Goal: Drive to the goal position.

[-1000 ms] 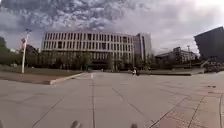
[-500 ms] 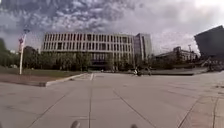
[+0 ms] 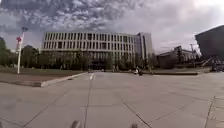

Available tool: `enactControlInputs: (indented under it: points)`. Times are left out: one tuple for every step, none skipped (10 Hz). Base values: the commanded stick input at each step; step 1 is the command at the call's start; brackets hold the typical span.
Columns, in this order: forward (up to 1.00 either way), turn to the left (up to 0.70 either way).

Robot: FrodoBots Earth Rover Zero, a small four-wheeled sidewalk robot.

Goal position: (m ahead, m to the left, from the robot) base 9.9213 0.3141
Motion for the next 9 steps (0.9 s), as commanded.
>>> enactControlInputs:
  points:
    - [0.7,0.0]
    - [0.7,0.0]
    - [0.7,0.0]
    - [0.7,0.0]
    - [0.7,0.0]
    - [0.7,0.0]
    - [0.7,0.0]
    - [0.7,0.0]
    - [0.7,0.0]
